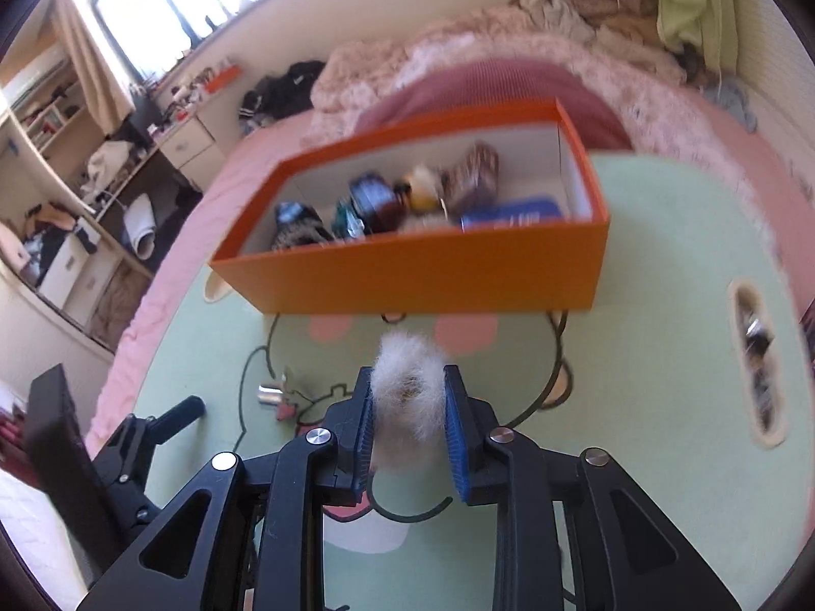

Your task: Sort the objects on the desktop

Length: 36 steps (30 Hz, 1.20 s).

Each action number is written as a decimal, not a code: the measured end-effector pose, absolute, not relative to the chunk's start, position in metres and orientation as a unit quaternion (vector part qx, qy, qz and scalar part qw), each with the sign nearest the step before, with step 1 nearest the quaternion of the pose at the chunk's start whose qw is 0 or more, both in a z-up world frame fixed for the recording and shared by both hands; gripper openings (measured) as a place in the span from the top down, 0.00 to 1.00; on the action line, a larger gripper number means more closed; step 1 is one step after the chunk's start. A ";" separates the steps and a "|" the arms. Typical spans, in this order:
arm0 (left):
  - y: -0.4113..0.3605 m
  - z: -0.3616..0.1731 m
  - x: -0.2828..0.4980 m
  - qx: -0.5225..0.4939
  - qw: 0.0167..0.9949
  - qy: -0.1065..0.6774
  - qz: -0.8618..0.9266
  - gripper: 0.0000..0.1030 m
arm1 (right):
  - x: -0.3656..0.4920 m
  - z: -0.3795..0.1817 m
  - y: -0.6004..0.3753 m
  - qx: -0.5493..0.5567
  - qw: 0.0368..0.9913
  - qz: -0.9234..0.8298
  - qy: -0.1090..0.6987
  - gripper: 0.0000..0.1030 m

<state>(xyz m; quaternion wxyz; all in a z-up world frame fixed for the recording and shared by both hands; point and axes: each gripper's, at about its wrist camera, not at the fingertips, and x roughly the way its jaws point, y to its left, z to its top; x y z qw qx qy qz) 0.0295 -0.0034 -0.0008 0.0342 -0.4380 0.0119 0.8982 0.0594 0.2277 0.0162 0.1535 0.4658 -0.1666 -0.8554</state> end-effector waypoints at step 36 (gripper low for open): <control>-0.005 -0.001 0.033 -0.437 0.031 0.011 0.899 0.00 | 0.122 -0.012 0.231 0.469 0.037 -0.882 -0.008 0.00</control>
